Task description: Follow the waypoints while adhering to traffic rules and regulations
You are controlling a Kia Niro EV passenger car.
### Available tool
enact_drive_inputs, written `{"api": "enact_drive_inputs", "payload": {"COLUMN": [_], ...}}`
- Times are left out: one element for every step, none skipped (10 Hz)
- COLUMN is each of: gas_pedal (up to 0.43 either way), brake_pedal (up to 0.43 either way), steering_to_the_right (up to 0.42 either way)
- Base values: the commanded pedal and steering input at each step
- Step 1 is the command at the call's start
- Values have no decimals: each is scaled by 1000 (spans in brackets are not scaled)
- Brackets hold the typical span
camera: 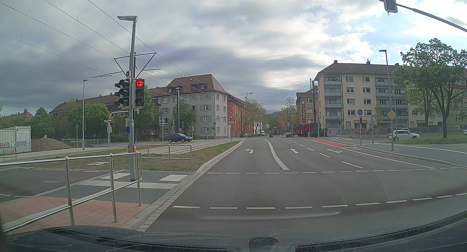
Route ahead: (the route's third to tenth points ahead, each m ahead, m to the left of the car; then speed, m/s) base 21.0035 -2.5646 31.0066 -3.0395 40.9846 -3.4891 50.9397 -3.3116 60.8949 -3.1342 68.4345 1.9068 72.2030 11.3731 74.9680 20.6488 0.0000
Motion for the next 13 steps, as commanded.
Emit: {"api": "enact_drive_inputs", "payload": {"gas_pedal": [0,0,0,0,0,0,0,0,0,0,0,0,0], "brake_pedal": [232,232,232,232,226,232,232,232,232,232,232,232,232], "steering_to_the_right": [12,12,12,12,12,12,12,12,12,12,12,12,12]}}
